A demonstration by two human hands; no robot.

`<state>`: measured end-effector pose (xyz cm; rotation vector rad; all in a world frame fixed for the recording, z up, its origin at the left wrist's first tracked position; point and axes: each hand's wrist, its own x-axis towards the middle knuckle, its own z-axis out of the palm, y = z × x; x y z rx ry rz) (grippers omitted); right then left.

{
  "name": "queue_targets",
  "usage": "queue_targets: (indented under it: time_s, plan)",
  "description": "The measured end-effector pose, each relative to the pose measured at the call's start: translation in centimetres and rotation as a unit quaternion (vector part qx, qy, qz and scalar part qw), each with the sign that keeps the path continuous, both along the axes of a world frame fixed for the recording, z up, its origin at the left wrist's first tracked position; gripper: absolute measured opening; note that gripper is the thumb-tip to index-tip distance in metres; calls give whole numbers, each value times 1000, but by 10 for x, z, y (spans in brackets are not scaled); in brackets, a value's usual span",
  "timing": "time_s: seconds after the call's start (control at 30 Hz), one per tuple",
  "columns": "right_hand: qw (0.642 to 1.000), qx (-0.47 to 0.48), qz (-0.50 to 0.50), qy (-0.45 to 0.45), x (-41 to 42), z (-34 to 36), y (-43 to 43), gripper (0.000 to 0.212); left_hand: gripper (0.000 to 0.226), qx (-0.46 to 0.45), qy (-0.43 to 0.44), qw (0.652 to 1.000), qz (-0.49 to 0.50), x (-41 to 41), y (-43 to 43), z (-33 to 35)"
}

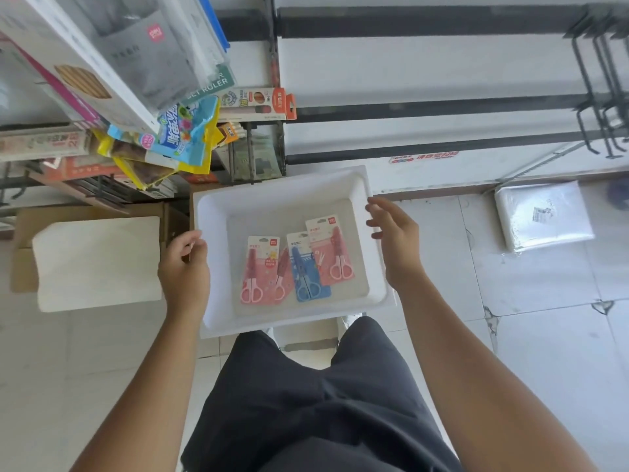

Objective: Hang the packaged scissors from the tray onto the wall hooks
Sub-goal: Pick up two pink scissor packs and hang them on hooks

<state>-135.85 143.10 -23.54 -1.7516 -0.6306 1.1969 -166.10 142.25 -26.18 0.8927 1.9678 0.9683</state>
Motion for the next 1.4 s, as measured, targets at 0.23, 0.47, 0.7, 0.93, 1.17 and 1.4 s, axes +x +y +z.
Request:
queue_targets:
  time_s: [0.23,0.47,0.7,0.93,1.17,1.4]
  plan:
    - [999,-33,32,8,-16,-23,-5,26,21,-18,-54,998,-39,27,4,-19]
    - [994,-109,22,9,-37,-62,2,62,44,-133,48,979,-145,48,13,-63]
    - [990,-134,45,-25,-42,-90,15,65,97,-300,197,900,-247,64,25,-96]
    - [980,-151,80,-106,-43,-93,20,37,78,-305,203,904,-221,66,37,-106]
    - [900,-258,213,-281,-55,-107,17,46,62,-323,193,911,-168,68,41,-117]
    - [837,-300,279,-361,-71,-115,14,87,64,-304,150,927,-158,68,48,-119]
